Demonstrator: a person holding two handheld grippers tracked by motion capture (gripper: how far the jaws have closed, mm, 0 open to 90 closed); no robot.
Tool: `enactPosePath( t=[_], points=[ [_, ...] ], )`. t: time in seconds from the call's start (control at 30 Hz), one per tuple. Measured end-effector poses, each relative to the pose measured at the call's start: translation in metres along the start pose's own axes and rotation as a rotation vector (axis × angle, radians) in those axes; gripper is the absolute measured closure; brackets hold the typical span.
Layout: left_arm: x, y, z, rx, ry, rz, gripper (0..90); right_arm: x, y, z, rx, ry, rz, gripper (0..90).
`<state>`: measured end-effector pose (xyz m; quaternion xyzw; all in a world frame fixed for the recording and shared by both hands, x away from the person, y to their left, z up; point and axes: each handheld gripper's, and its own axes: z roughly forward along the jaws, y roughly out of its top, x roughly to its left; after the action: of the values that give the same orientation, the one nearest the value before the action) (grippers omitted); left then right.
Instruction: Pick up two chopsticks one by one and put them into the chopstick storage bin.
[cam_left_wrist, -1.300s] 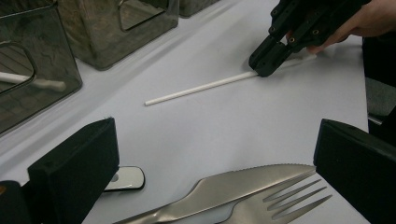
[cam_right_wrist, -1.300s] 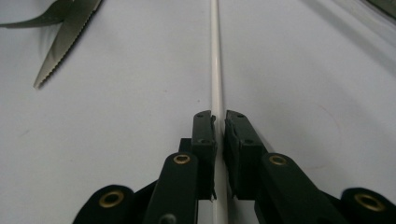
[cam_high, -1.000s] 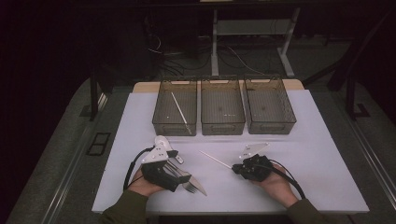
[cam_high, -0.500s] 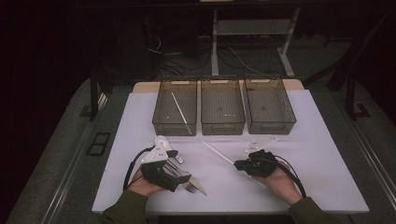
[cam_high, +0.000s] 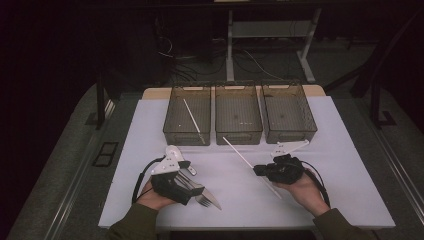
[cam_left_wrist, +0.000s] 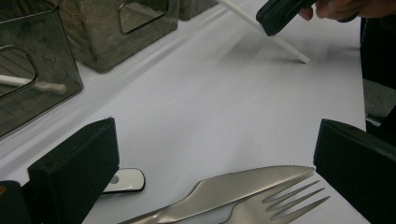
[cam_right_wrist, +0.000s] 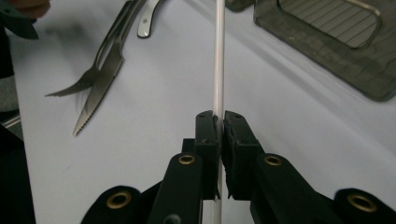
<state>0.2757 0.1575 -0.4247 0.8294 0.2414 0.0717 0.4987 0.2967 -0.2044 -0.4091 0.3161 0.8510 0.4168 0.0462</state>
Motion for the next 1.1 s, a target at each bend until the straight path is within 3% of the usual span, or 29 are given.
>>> enactPosePath(
  t=[0.57, 1.1],
  points=[
    [0.000, 0.000, -0.001, -0.003, 0.004, 0.006, 0.0, -0.003, 0.035, -0.011, -0.099, -0.001, -0.024, 84.8],
    [0.000, 0.001, 0.000, -0.006, -0.003, 0.007, 0.0, -0.007, 0.111, 0.010, -0.153, 0.022, -0.012, 84.8]
  ],
)
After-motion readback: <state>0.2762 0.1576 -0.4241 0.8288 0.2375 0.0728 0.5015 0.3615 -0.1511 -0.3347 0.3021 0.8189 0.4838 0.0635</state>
